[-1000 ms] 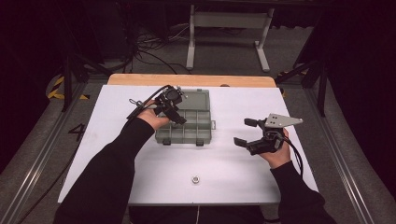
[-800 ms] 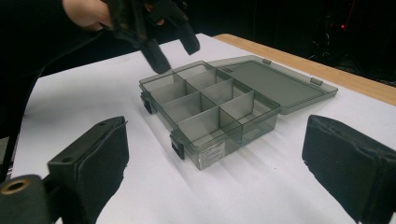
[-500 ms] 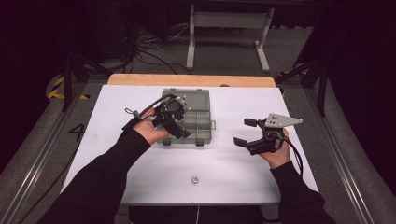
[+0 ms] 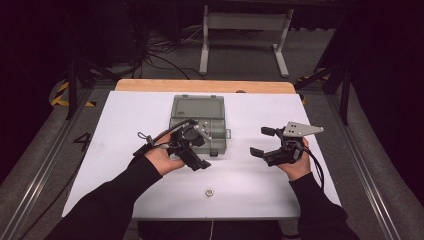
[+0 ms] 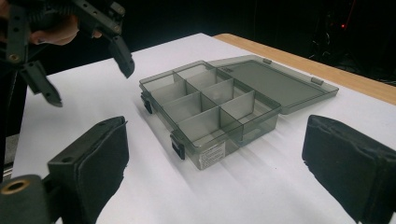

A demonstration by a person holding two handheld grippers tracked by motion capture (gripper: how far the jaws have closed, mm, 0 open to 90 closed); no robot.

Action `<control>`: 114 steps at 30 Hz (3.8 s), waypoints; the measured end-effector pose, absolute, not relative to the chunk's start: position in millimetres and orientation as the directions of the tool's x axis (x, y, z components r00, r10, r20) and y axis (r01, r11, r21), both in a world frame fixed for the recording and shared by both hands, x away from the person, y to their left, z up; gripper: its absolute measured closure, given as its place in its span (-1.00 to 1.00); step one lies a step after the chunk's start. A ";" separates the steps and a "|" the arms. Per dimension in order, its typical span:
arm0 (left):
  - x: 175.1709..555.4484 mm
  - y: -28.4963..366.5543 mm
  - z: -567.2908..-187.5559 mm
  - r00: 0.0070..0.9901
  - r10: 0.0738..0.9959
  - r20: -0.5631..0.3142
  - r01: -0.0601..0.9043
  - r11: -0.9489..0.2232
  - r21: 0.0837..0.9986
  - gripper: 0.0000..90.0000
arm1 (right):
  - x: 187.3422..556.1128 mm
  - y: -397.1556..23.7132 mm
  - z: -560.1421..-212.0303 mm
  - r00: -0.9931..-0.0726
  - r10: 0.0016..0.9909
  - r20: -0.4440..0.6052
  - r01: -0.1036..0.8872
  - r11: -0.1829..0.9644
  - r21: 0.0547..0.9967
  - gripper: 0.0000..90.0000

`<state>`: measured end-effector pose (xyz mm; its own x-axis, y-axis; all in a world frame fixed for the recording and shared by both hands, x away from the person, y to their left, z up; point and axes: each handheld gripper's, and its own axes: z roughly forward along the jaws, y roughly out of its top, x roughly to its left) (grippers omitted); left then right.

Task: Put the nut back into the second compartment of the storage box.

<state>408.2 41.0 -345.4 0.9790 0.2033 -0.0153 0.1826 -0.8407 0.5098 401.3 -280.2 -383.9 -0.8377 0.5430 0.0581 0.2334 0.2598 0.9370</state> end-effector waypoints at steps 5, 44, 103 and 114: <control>398.6 36.3 -350.1 0.983 0.181 -0.020 0.166 -0.848 0.504 -0.50 | 401.4 -280.3 -384.1 -0.838 0.543 0.059 0.234 0.259 0.937 -0.83; 370.4 9.8 -413.9 0.993 0.092 -0.074 0.113 -0.918 0.379 -0.28 | 401.2 -279.6 -384.2 -0.838 0.543 0.057 0.234 0.262 0.936 -0.83; 418.1 42.1 -352.4 0.979 0.198 -0.043 0.198 -0.891 0.409 0.55 | 401.8 -278.9 -385.0 -0.840 0.539 0.058 0.235 0.265 0.935 -0.83; 444.9 49.5 -337.5 0.963 0.266 -0.035 0.255 -0.867 0.429 0.55 | 401.5 -279.3 -384.7 -0.842 0.536 0.060 0.233 0.263 0.936 -0.83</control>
<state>444.9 49.5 -337.5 0.9635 0.2655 -0.0354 0.2546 -0.8665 0.4293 401.5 -279.3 -384.7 -0.8420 0.5363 0.0596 0.2335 0.2625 0.9362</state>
